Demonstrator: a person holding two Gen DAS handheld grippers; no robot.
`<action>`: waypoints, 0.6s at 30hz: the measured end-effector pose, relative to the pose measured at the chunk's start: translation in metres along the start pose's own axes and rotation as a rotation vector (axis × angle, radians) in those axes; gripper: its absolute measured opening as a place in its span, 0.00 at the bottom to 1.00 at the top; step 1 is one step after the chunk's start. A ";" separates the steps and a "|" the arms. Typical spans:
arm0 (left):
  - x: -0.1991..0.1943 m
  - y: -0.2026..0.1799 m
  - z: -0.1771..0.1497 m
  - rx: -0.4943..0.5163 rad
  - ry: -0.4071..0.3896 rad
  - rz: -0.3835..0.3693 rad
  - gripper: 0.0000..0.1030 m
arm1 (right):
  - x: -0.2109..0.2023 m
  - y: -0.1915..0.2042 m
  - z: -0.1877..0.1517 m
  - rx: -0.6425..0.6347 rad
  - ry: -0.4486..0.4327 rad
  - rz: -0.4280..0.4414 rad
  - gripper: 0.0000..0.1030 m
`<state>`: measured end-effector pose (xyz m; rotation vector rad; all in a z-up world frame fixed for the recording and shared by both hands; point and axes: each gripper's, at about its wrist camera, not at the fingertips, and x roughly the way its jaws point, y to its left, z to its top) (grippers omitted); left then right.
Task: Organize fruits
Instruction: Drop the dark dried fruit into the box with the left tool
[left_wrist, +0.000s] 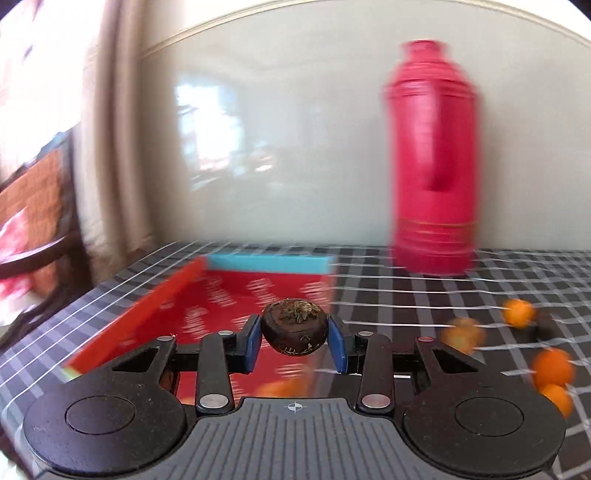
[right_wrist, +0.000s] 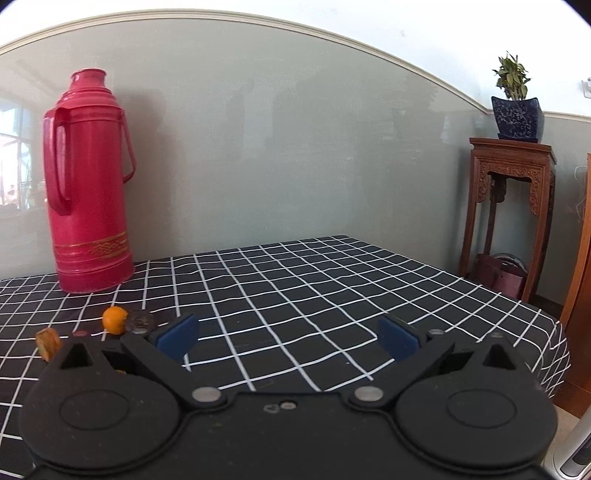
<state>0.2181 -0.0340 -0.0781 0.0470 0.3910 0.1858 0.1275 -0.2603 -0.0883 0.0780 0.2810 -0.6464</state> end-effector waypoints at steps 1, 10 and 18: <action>0.005 0.008 0.001 -0.025 0.022 0.029 0.37 | -0.001 0.003 0.000 -0.005 0.000 0.011 0.94; 0.025 0.057 0.001 -0.102 0.124 0.189 0.38 | -0.009 0.031 -0.002 -0.050 0.021 0.119 0.94; 0.017 0.069 0.001 -0.138 0.110 0.217 0.64 | -0.016 0.044 -0.003 -0.072 0.012 0.155 0.94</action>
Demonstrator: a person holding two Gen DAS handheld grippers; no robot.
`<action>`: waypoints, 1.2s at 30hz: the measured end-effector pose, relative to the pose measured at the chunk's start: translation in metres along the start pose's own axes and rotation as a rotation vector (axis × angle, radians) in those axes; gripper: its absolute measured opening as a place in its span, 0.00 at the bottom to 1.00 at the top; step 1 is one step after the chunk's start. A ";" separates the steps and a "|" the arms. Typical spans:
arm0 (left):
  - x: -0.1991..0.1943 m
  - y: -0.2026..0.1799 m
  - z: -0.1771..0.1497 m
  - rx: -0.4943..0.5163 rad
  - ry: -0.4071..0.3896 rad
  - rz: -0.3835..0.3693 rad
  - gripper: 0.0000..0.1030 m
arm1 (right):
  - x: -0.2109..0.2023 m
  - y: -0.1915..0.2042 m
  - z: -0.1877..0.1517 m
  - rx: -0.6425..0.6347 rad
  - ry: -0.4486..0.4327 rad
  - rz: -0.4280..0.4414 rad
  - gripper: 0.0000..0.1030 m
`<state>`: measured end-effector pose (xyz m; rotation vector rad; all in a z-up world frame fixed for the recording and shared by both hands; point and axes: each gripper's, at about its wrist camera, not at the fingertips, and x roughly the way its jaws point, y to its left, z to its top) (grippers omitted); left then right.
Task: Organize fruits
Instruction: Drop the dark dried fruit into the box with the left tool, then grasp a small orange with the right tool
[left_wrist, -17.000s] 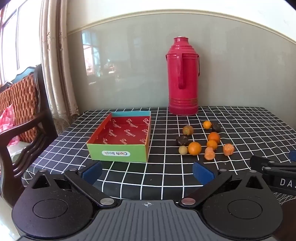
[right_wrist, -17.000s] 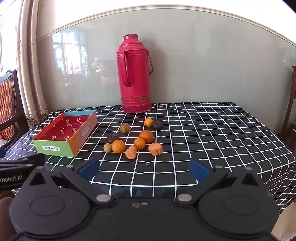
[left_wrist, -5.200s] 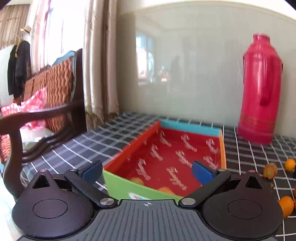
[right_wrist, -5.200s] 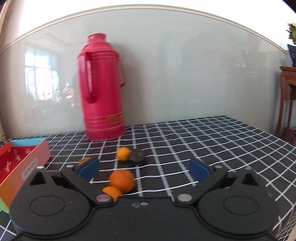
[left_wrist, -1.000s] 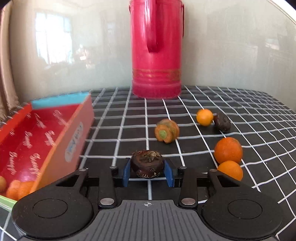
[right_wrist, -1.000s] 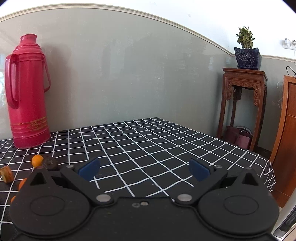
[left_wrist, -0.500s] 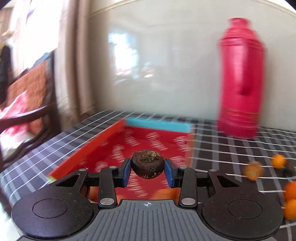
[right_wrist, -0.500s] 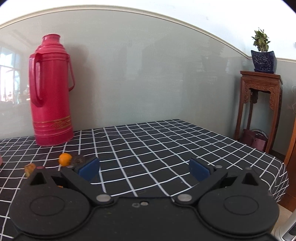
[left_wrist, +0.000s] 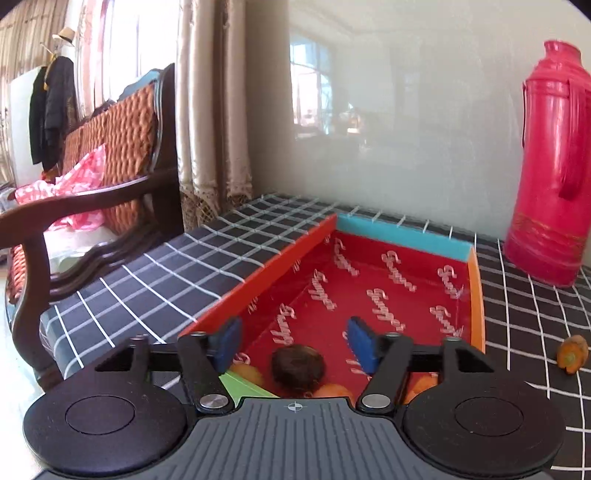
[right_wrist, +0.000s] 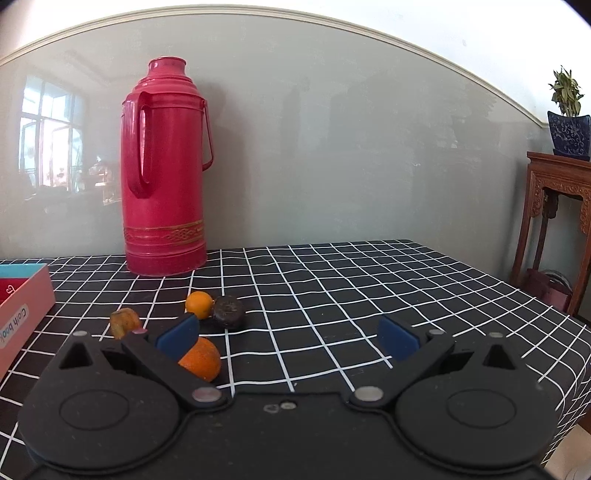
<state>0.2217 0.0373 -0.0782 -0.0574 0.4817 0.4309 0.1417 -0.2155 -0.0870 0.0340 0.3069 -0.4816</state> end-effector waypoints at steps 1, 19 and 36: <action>-0.002 0.002 0.000 0.003 -0.013 0.000 0.64 | 0.000 0.000 0.000 0.002 0.000 0.002 0.94; -0.050 0.050 -0.001 0.027 -0.231 0.057 1.00 | 0.006 0.026 -0.009 0.037 0.131 0.151 0.76; -0.039 0.111 -0.004 -0.031 -0.179 0.135 1.00 | 0.021 0.063 -0.021 -0.047 0.234 0.208 0.23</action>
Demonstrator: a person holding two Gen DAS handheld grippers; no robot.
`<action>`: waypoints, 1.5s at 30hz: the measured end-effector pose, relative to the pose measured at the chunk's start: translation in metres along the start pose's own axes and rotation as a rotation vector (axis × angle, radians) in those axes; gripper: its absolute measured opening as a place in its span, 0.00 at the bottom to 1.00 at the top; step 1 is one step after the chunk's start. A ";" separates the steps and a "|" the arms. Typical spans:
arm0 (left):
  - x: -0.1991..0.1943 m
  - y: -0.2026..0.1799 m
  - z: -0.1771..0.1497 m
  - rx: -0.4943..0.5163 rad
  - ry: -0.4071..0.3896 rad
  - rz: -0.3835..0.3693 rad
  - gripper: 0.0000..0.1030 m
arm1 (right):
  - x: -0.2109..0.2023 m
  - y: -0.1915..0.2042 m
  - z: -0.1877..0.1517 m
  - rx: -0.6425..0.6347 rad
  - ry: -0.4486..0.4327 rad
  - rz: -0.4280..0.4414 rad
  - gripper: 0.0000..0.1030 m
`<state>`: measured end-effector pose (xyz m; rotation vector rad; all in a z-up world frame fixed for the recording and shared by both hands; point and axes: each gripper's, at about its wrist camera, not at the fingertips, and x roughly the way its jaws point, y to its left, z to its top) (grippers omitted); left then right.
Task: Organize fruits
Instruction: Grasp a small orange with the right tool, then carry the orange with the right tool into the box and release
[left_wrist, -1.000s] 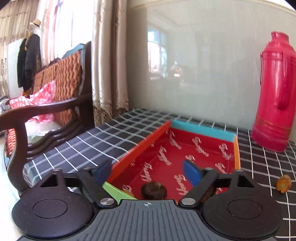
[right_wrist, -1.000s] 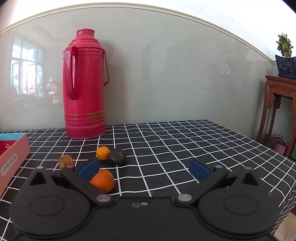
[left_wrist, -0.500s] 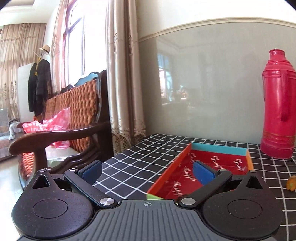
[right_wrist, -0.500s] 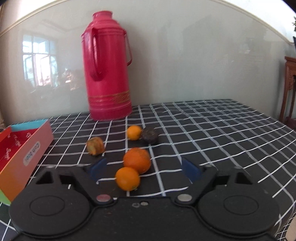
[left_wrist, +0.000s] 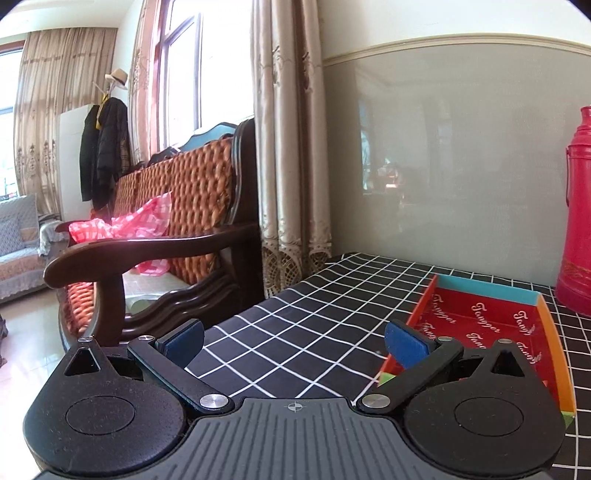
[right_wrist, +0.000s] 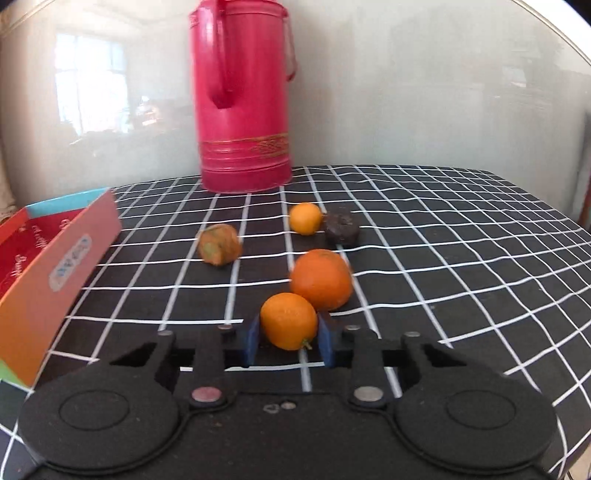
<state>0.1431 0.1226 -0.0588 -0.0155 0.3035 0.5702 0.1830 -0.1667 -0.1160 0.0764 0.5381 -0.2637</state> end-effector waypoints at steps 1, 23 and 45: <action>0.001 0.003 0.000 -0.006 0.003 0.002 1.00 | -0.004 0.005 0.000 -0.016 -0.022 0.011 0.23; 0.012 0.055 -0.009 -0.027 0.048 0.082 1.00 | -0.056 0.125 0.013 -0.217 -0.190 0.467 0.24; 0.012 0.042 -0.008 -0.006 0.058 0.054 1.00 | -0.061 0.129 0.028 -0.229 -0.187 0.391 0.85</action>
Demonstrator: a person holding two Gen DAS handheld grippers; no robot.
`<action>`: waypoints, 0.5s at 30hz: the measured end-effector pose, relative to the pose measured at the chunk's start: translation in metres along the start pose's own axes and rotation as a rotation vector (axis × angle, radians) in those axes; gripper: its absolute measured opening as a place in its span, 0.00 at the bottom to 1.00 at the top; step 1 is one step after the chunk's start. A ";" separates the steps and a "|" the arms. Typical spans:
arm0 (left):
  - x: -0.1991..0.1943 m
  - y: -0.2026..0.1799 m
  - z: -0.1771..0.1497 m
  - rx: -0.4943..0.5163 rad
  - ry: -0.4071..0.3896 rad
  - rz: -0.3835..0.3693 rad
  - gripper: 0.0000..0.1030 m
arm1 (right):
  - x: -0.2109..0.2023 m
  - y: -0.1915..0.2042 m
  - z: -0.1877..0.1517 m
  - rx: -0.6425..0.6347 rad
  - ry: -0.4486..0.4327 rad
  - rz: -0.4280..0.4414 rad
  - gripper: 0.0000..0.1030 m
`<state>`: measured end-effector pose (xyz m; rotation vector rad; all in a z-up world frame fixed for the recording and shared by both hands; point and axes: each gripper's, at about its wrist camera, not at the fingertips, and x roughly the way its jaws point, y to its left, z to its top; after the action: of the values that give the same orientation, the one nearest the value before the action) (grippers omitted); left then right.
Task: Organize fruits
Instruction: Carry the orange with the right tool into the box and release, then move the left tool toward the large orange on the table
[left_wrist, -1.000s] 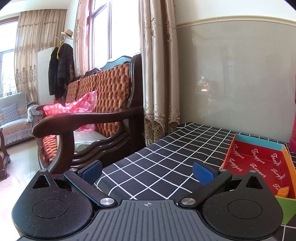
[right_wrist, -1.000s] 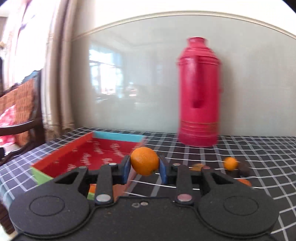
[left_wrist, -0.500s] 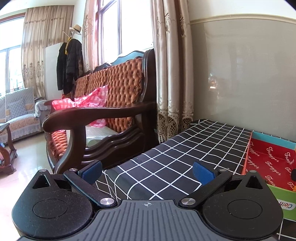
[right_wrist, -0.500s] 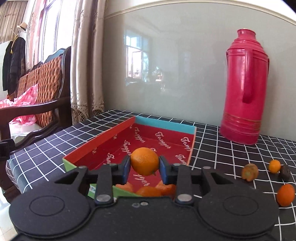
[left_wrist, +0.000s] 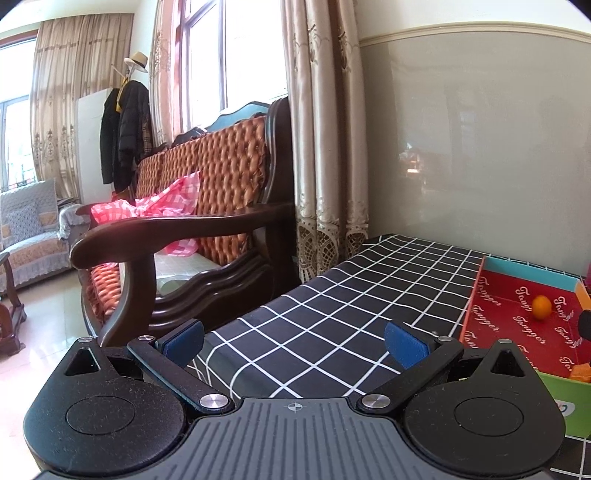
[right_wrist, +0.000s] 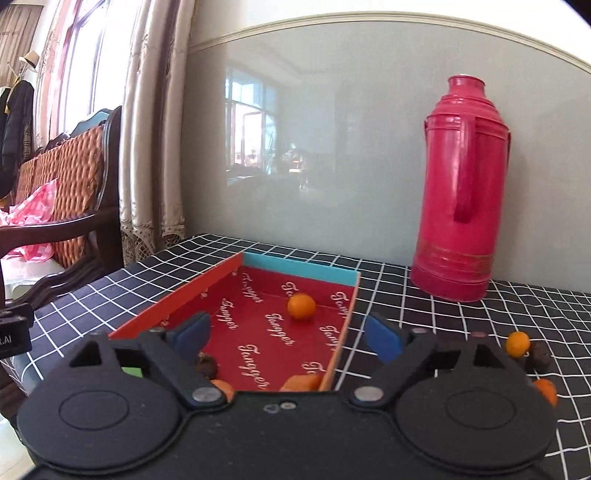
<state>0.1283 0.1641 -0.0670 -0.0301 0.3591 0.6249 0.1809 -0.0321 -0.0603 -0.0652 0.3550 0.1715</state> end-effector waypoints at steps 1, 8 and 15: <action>-0.001 -0.003 0.000 0.003 -0.001 -0.004 1.00 | 0.000 -0.005 0.000 0.009 0.007 -0.011 0.86; -0.013 -0.026 0.002 0.023 -0.020 -0.059 1.00 | 0.000 -0.044 -0.001 0.070 0.078 -0.139 0.94; -0.033 -0.065 0.002 0.065 -0.053 -0.158 1.00 | -0.008 -0.088 -0.012 0.085 0.129 -0.274 0.94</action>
<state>0.1415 0.0928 -0.0588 0.0201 0.3226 0.4567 0.1853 -0.1213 -0.0656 -0.0402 0.4770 -0.1191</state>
